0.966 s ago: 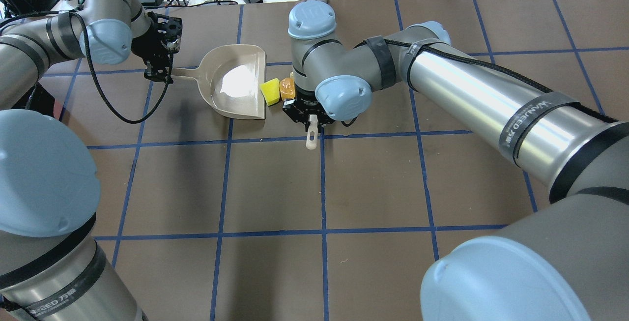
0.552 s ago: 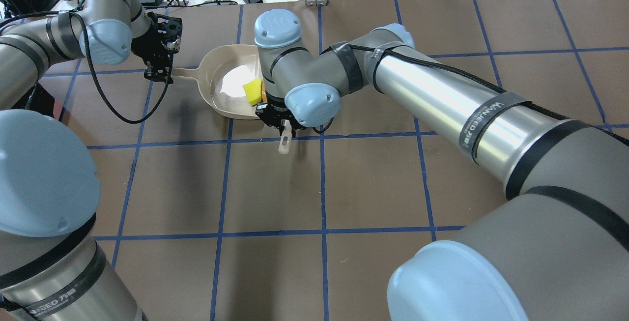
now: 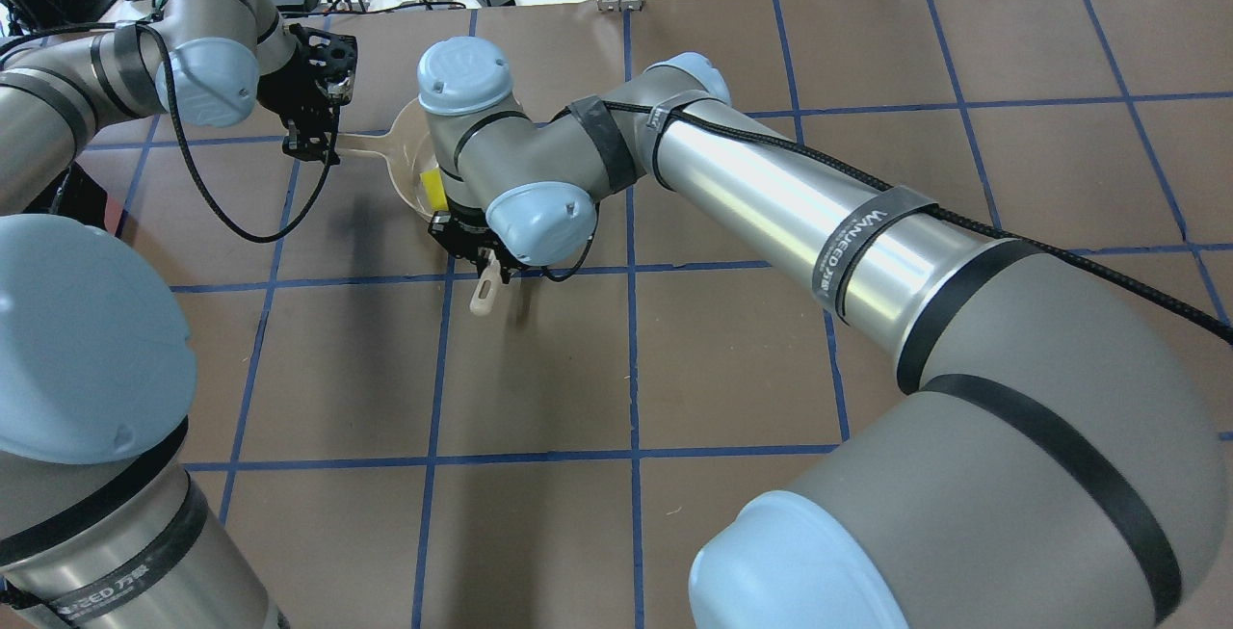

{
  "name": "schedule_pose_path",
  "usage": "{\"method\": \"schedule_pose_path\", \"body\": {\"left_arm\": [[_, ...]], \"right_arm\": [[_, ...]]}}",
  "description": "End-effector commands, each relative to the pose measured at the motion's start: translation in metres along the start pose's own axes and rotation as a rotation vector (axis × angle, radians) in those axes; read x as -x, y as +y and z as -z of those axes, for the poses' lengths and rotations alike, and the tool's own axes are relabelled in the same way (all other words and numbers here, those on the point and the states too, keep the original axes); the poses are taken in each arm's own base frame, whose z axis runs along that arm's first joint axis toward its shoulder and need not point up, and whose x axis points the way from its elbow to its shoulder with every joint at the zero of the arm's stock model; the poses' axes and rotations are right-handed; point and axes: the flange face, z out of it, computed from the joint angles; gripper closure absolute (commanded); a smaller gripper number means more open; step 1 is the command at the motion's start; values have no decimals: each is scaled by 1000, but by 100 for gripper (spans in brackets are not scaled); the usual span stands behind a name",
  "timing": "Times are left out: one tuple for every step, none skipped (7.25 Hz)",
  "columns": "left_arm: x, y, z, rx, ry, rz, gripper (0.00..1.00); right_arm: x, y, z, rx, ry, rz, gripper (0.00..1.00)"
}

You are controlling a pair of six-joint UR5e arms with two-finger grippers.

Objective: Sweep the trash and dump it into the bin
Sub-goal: 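Sweep the sponge, potato and peel with the brush into the held dustpan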

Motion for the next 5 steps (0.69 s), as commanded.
{"method": "schedule_pose_path", "body": {"left_arm": [[0, 0, 0, -1, 1, 0, 92], [0, -1, 0, -10, -2, 0, 92], [0, -1, 0, -10, -2, -1, 92], [0, 0, -1, -10, -1, 2, 92], [0, -1, 0, -10, -2, -1, 92]], "right_arm": [[16, 10, 7, 0, -24, -1, 100], [11, 9, 12, -8, -15, 14, 100], [4, 2, 18, -10, 3, 8, 100], [-3, 1, 28, -14, 34, -2, 100], [-14, -1, 37, 2, 61, -21, 100]]}}
